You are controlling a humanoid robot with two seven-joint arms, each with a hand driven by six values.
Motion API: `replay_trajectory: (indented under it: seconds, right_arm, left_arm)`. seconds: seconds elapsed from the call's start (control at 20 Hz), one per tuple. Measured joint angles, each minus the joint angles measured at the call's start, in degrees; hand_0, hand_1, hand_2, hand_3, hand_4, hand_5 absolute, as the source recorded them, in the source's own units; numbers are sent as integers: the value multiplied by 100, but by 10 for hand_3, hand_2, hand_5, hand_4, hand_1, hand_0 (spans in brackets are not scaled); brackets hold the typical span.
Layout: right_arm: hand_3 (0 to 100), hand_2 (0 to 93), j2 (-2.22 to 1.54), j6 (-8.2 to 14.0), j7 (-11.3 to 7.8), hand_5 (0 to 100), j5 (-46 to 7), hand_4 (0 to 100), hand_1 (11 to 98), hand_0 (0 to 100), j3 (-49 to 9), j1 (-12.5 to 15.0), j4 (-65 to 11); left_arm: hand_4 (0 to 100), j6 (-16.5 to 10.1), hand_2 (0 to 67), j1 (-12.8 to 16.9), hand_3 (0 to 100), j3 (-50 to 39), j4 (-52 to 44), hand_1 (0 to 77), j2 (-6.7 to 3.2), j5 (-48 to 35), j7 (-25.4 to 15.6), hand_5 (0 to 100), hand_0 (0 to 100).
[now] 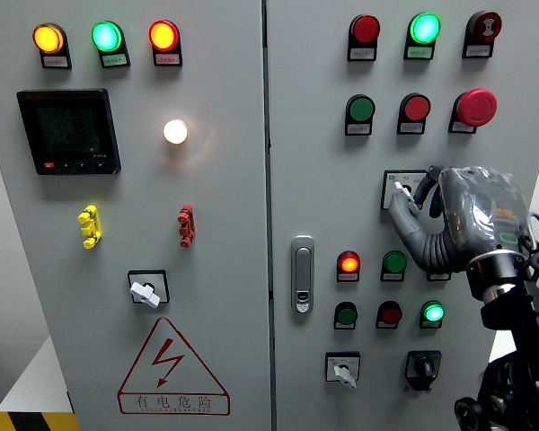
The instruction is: Rotate and turn off gray switch
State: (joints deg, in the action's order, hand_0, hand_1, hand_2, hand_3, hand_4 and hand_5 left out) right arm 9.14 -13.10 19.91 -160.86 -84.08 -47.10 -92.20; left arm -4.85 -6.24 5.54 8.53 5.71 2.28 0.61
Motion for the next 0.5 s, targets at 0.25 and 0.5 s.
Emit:
replay_trajectory:
  seconds: [0.25,0.5]
  right_arm:
    - [823,771,1,0,12,974,-15,889,306,710,0,0,0]
    - [845,786,2,0,35,973,-15,889,280,785,-2,0,-7]
  left_arm:
    - [119,-1,123,0,223,0,0,0,0,0,0,123,340]
    - [119,-1,123,0,223,0,0,0,1,0,0,123,343]
